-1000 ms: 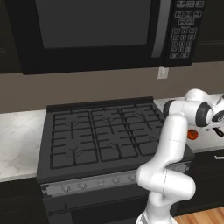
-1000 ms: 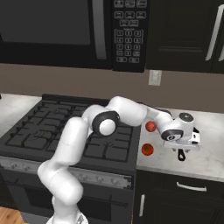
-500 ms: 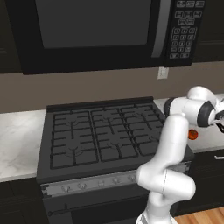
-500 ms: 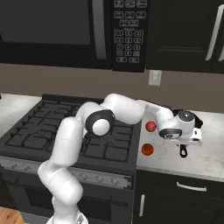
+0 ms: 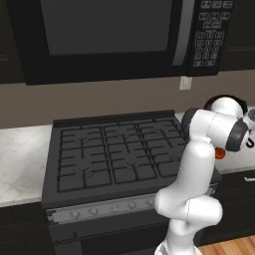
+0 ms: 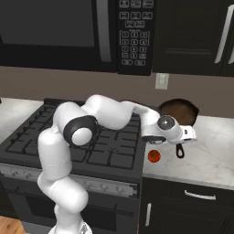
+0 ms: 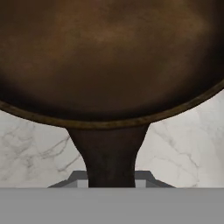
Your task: Place the pan on the rear right burner on the stove. Then place the tomato and the onion in the pan and turn on the rear right burner.
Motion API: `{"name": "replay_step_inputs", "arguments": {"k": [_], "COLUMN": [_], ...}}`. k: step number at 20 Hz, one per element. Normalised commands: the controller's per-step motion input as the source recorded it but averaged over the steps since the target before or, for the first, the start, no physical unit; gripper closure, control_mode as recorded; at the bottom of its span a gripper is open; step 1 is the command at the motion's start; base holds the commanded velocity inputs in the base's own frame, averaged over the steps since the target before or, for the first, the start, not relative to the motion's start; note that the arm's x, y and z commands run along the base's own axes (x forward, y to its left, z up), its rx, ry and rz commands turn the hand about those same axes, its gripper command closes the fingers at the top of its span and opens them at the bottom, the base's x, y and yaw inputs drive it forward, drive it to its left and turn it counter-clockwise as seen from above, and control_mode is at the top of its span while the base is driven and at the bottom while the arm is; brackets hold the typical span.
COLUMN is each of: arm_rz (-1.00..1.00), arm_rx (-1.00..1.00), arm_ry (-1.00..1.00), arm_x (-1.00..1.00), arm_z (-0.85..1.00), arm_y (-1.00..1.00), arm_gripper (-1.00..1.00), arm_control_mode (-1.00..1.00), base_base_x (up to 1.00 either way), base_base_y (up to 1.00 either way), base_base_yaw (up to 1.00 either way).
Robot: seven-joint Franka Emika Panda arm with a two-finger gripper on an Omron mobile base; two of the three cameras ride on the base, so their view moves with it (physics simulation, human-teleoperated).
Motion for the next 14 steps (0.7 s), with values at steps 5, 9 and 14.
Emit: {"name": "replay_step_inputs", "arguments": {"k": [5,9,14], "arm_rz": [0.06,0.12,0.13], "arm_rx": [-0.13,-0.01,0.00], "arm_ry": [0.01,0.07,0.15], "arm_x": [0.01,0.06,0.24], "arm_z": [0.53,0.47,0.43], "arm_y": [0.56,0.47,0.38], "arm_gripper": [1.00,1.00,1.00], "arm_control_mode": [-1.00,-1.00,-1.00], "base_base_x": [0.00,0.00,0.00], "base_base_y": [0.00,0.00,0.00], "base_base_yaw": [0.00,0.00,0.00]}}
